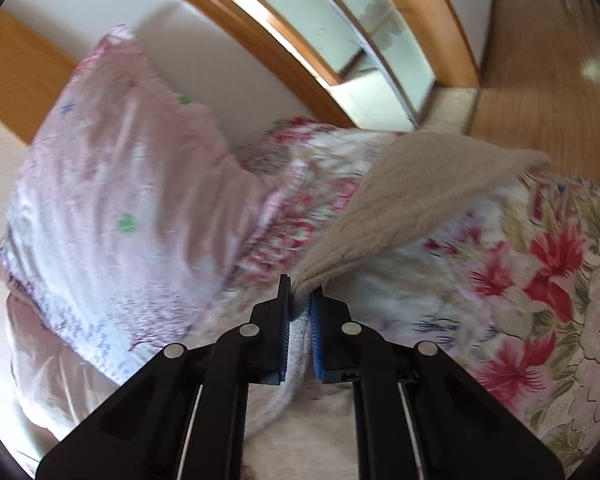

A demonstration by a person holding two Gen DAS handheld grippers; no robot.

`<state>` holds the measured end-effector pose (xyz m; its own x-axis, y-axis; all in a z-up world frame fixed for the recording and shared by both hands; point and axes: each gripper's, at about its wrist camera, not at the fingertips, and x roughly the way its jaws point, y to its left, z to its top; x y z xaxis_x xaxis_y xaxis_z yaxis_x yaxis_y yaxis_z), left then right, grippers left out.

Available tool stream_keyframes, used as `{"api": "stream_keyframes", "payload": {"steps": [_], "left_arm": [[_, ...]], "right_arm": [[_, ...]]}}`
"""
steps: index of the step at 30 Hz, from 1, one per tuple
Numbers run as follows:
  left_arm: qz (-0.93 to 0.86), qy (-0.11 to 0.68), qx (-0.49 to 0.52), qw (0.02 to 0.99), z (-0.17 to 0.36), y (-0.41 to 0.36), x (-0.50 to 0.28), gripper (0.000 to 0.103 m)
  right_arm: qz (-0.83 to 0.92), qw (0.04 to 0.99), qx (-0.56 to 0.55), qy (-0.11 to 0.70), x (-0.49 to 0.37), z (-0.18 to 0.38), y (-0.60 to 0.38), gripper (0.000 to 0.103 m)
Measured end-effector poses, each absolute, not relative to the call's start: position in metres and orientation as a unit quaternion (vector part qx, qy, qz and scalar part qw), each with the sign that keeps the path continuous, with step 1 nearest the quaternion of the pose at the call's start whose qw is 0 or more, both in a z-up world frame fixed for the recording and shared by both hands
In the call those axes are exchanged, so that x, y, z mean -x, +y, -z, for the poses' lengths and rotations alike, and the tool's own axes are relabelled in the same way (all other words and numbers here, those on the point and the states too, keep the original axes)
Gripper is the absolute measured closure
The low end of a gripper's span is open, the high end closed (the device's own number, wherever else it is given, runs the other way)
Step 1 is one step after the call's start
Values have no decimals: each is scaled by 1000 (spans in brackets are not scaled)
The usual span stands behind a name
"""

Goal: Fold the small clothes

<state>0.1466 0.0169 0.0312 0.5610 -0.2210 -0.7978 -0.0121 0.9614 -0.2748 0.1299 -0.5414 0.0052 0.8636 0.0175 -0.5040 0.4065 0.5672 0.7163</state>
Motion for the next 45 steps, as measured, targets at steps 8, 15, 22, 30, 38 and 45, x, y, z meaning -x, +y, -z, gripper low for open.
{"api": "stream_keyframes", "payload": {"steps": [8, 15, 22, 30, 38, 45], "left_arm": [[63, 456, 148, 875, -39, 24, -147, 5], [61, 448, 149, 879, -46, 35, -137, 5], [80, 461, 160, 869, -49, 48, -132, 5], [86, 461, 182, 864, -52, 67, -130, 14], [80, 451, 218, 862, -53, 96, -128, 27], [87, 447, 275, 847, -48, 114, -129, 36]], "right_arm": [[-49, 901, -369, 222, -152, -67, -435, 93], [-164, 879, -286, 344, -178, -29, -294, 93], [-164, 842, -302, 415, -184, 0, -265, 75], [-59, 843, -391, 364, -191, -14, -328, 59], [19, 897, -295, 329, -199, -41, -321, 93], [-141, 927, -163, 306, -203, -78, -196, 93]]}}
